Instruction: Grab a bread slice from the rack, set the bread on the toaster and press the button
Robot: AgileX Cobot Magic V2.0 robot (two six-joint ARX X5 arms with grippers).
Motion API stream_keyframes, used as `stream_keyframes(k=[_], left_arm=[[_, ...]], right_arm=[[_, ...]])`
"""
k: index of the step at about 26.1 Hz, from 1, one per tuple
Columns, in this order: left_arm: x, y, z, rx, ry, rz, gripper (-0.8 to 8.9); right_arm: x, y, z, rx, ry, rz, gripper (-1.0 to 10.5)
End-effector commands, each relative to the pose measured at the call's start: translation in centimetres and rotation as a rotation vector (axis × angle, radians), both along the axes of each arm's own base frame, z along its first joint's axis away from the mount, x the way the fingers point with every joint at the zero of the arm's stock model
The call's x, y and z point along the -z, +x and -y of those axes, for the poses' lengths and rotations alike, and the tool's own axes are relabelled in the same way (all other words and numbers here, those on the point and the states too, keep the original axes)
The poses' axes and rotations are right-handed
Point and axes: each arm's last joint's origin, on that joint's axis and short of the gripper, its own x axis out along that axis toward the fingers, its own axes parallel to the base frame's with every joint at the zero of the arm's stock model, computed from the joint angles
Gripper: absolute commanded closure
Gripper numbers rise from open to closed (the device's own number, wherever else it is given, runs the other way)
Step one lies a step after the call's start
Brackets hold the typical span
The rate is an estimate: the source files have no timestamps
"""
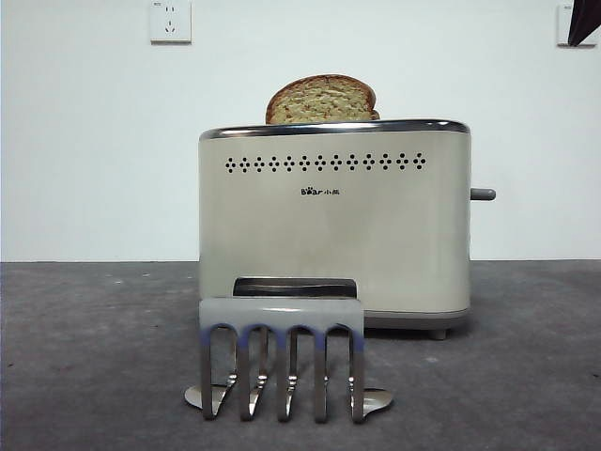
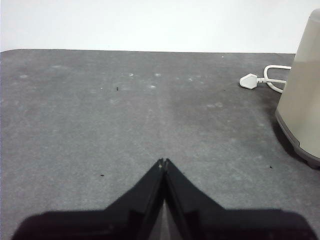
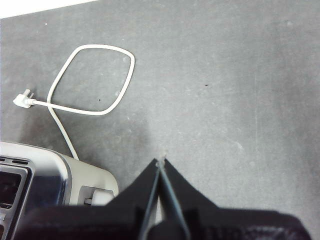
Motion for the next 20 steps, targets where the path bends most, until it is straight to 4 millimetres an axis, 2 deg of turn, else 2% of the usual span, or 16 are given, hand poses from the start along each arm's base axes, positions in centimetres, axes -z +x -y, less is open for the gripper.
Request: stream_keyframes(k=[1, 3, 6, 8, 9, 11, 16, 20], left_arm=[[0.3, 0.1, 0.0, -0.001, -0.006, -0.002, 8.17], [0.3, 0.1, 0.0, -0.001, -0.006, -0.002, 8.17], [0.3, 0.1, 0.0, -0.001, -0.006, -0.002, 8.17], [0.3, 0.1, 0.0, -0.001, -0.006, -0.003, 8.18], [0.3, 0.1, 0.0, -0.001, -0.006, -0.002, 8.17], [0.3, 0.1, 0.0, -0.001, -0.006, -0.003, 8.17], [0.3, 0.1, 0.0, -0.001, -0.006, -0.003, 8.17], [0.3, 0.1, 0.0, -0.001, -0.006, -0.002, 8.18]], right_arm=[[0.0, 0.1, 0.1, 0.006, -0.017, 0.006, 9.5], [-0.6, -0.7, 0.4, 0.049, -0.054, 0.027, 9.5], [-1.6, -3.7, 0.5, 0.061, -0.063, 0.092, 9.5], [-1.2, -6.0, 0.7, 0.073, -0.122, 0.200, 9.5], [-0.4, -7.2, 0.9, 0.084, -0.172, 0.259, 9.5], [2.4, -9.9, 1.2, 0.123, -0.211, 0.348, 9.5], [12.2, -16.3, 1.1, 0.055, -0.315, 0.426, 9.5], [17.1, -18.1, 0.9, -0.041, -0.360, 0.510, 9.5]])
